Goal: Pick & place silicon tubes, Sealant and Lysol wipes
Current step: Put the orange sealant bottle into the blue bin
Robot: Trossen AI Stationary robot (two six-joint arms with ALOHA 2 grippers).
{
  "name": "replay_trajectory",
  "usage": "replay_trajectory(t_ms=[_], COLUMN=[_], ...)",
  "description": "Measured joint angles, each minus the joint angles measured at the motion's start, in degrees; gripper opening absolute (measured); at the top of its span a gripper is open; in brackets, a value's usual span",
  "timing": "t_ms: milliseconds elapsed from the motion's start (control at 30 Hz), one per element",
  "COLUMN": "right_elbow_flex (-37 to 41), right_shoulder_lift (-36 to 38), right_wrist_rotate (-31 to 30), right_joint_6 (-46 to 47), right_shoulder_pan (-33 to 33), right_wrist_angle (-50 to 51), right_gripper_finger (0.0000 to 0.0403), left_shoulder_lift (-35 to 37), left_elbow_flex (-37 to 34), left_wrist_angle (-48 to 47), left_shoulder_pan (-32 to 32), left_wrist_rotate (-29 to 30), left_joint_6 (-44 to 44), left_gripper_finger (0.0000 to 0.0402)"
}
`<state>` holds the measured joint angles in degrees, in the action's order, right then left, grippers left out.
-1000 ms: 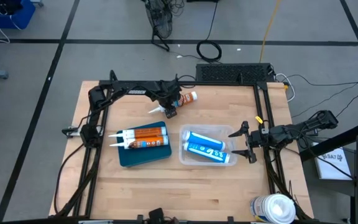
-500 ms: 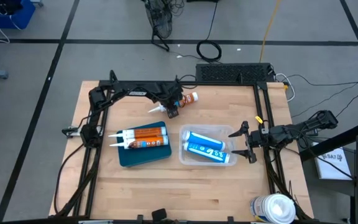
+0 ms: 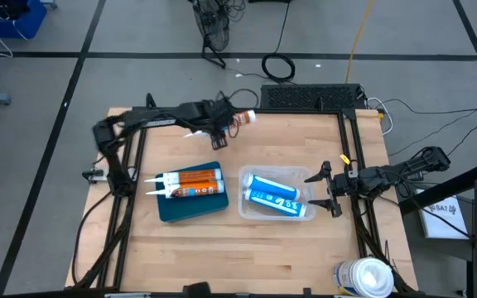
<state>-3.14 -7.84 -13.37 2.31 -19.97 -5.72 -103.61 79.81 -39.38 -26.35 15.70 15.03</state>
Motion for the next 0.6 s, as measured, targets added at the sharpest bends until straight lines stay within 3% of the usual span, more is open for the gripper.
replay_trajectory(t_ms=[167, 333, 500, 600], right_elbow_flex=[0.0, 0.0, 0.0, 0.0], right_shoulder_lift=[0.0, 0.0, 0.0, 0.0], right_wrist_rotate=[0.0, 0.0, 0.0, 0.0], right_joint_6=[0.0, 0.0, 0.0, 0.0], right_shoulder_pan=[0.0, 0.0, 0.0, 0.0], right_wrist_angle=[0.0, 0.0, 0.0, 0.0], right_gripper_finger=[0.0325, 0.0325, 0.0325, 0.0325], left_shoulder_lift=[12.1, 22.8, 30.1, 31.3], left_elbow_flex=[0.0, 0.1, 0.1, 0.1], left_wrist_angle=[-5.4, -15.1, -26.6, -33.4], left_shoulder_pan=[3.2, 9.6, 18.4, 25.1], left_wrist_rotate=[6.5, 12.4, 12.5, 8.5], left_joint_6=[-3.3, -12.5, -29.9, -39.9], left_gripper_finger=[0.0206, 0.0206, 0.0205, 0.0205])
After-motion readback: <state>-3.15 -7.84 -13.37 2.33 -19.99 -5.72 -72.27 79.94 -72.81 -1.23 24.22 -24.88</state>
